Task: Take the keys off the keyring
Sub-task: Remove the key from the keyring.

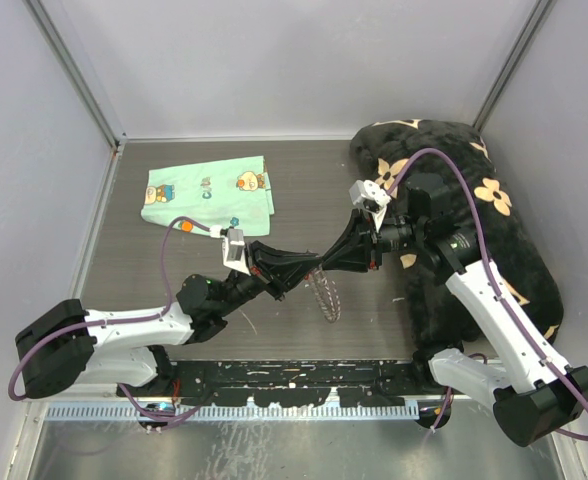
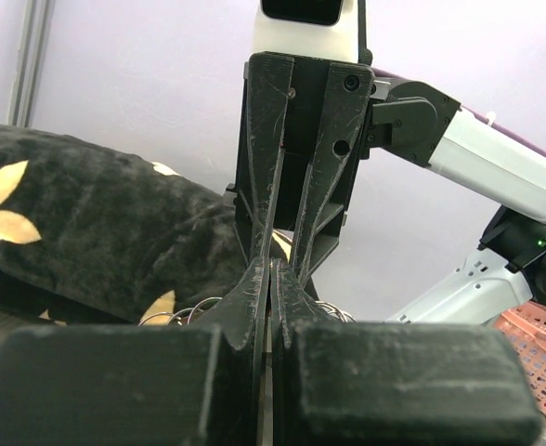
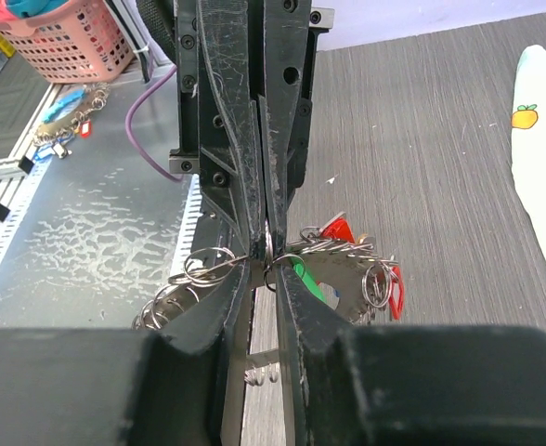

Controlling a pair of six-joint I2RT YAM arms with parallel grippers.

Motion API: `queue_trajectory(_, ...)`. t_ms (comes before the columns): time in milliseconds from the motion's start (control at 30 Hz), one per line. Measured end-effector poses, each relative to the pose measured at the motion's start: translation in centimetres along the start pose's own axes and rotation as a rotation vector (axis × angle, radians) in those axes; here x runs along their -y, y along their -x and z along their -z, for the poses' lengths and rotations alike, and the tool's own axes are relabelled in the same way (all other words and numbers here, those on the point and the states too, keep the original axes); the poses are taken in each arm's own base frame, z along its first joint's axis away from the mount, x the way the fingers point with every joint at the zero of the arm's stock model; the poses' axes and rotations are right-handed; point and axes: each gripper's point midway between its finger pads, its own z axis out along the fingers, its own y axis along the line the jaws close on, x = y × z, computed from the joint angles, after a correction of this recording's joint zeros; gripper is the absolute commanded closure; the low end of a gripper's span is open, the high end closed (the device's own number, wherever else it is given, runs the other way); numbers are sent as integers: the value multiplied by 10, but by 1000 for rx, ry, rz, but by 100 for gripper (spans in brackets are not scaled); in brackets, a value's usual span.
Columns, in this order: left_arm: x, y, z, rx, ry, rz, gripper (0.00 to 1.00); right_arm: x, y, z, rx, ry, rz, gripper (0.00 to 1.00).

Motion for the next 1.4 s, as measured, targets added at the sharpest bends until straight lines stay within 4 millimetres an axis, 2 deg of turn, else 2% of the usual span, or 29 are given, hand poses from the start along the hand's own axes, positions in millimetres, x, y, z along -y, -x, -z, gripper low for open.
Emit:
queue_trajectory(333, 0, -2, 0, -4, 1, 3, 100, 0, 0, -1, 4, 1, -10, 77)
queue_trajectory(500, -1, -3, 0, -6, 4, 3, 100, 1, -1, -1, 4, 2, -15, 85)
queue_trajectory(667, 0, -3, 0, -3, 2, 4, 100, 0, -2, -2, 3, 4, -18, 98)
queue_trajectory(867, 0, -4, -1, -3, -1, 8, 100, -1, -3, -2, 2, 12, -10, 99)
queue_trajectory(933, 0, -5, -1, -3, -3, 9, 95, -1, -3, -1, 1, 13, -5, 99)
queue_trajectory(1133, 3, -4, -1, 1, -14, 28, 72, -1, -7, 0, -5, 18, 11, 99)
queue_trajectory(1300, 7, 0, 0, 17, -25, 38, 64, 1, -10, 2, -10, 8, 21, 99)
queue_trajectory(1400, 9, 5, 5, 18, -26, 34, 56, 3, -12, 2, -16, -1, 31, 99)
